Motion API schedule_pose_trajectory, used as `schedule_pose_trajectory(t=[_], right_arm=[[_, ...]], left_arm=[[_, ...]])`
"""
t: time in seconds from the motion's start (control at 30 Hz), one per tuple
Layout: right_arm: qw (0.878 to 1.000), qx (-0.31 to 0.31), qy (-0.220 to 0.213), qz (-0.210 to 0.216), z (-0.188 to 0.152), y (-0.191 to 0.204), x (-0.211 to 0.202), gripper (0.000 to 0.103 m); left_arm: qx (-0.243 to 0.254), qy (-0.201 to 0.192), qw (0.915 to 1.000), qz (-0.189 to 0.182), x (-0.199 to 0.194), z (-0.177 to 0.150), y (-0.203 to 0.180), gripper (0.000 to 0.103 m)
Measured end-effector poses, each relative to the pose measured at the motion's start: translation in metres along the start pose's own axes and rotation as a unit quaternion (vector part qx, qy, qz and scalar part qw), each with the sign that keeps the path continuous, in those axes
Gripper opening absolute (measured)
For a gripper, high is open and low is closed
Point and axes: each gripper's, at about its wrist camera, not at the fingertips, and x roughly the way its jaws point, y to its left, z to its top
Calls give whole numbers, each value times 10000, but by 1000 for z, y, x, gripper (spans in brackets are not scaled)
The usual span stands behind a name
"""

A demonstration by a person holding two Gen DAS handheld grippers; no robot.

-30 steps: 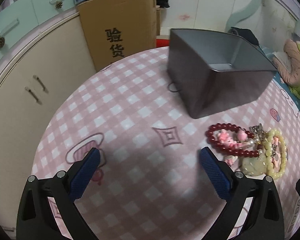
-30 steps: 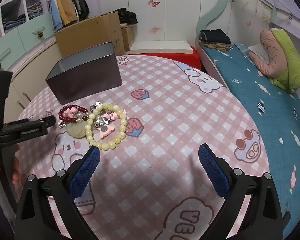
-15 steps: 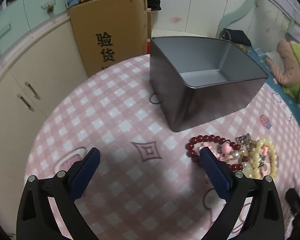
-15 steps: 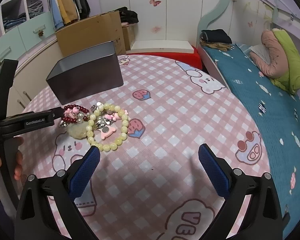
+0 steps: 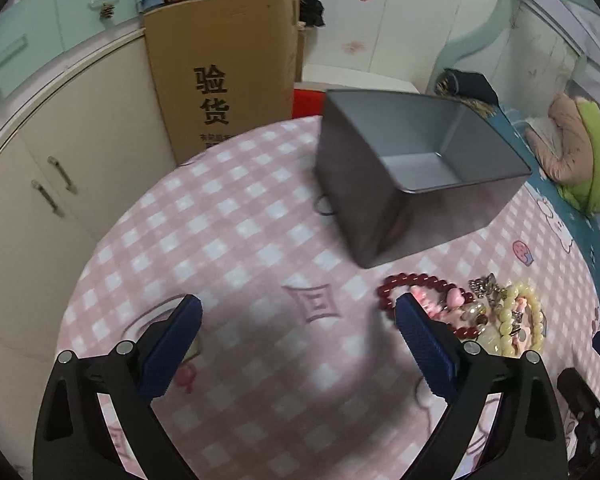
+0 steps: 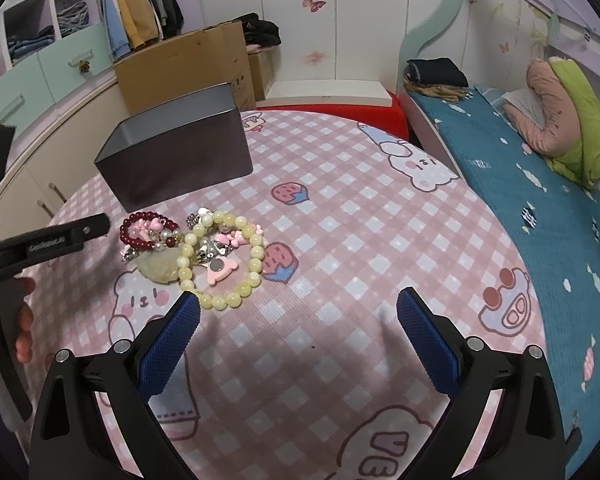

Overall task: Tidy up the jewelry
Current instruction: 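Move both tools toward the jewelry pile beside the grey box, then grasp the dark red bracelet with left gripper while right grasps yellow bracelet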

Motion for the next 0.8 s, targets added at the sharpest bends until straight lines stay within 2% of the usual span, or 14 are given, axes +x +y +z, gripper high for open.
schedule_pose_trajectory(t=[0.13, 0.2, 0.3, 0.37, 0.4, 0.47, 0.5, 0.57, 0.8], right_arm=[[10000, 19, 49, -18, 0, -2, 4, 96], [10000, 42, 50, -21, 0, -4, 6, 96], [10000, 52, 39, -20, 2, -6, 8, 96], [10000, 45, 22, 17, 5, -6, 10, 96], [10000, 32, 9, 40, 6, -5, 10, 96], [10000, -22, 12, 44, 8, -4, 14, 96], [10000, -37, 30, 37, 8, -3, 16, 96], [10000, -46, 50, 47, 10, -2, 19, 96], [9998, -184, 57, -62, 18, 0, 31, 96]], left_arm=[[244, 84, 9996, 136, 12, 2, -16, 94], [397, 197, 9988, 206, 16, 2, -20, 87], [421, 173, 9989, 111, 11, 2, -19, 72], [474, 102, 9988, 96, 7, 2, -20, 45], [523, 79, 9986, 72, 5, 0, -23, 40], [691, -19, 9976, -9, 2, -4, -25, 21], [766, -64, 9970, -21, 1, -6, -25, 19], [869, -164, 9960, -138, -3, -12, -22, 7], [737, -201, 9957, -530, -14, -28, 7, 6]])
